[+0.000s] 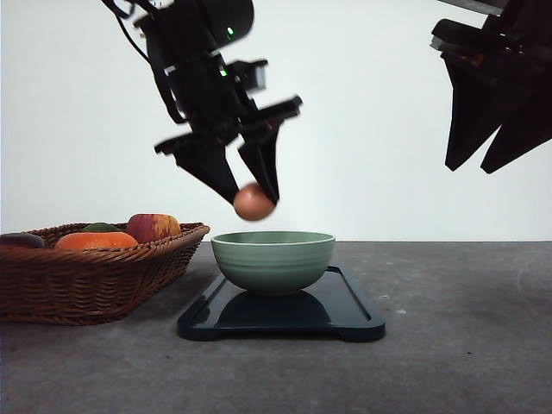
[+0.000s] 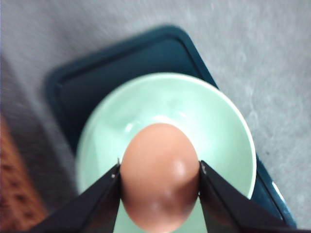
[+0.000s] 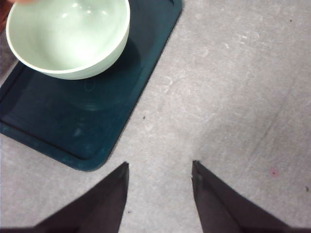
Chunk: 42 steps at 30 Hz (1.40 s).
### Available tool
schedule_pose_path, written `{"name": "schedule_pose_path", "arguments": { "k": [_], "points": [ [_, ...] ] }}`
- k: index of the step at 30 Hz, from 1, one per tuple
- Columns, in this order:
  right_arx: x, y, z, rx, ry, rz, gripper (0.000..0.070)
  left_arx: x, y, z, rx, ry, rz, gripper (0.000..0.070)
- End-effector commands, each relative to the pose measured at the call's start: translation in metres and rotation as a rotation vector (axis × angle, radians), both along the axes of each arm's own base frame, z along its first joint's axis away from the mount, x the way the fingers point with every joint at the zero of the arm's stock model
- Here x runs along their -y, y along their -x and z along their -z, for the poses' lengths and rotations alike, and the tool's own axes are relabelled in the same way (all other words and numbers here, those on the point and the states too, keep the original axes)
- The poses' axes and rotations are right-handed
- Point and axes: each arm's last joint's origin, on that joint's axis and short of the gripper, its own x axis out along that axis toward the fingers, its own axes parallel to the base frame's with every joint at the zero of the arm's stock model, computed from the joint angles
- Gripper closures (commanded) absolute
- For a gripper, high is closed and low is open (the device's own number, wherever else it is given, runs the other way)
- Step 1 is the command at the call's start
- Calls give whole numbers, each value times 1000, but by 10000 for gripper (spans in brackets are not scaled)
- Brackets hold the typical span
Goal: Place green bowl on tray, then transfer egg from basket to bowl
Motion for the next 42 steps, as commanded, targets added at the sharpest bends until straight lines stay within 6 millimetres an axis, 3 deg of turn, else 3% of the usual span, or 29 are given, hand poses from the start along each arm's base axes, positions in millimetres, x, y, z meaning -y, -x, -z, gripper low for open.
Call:
{"name": "schedule_pose_path", "arguments": {
  "k": [1,18,42],
  "points": [
    [-2,-1,0,-5,-6,3,444,12,-4,4,13,7,26,508],
    [-1,0,1,-18,2,3,444,30,-16,50,-31,-31,42,508],
    [0,2,3,-44,17,3,444,33,-20,62,-23,-45,31,481]
  ]
}}
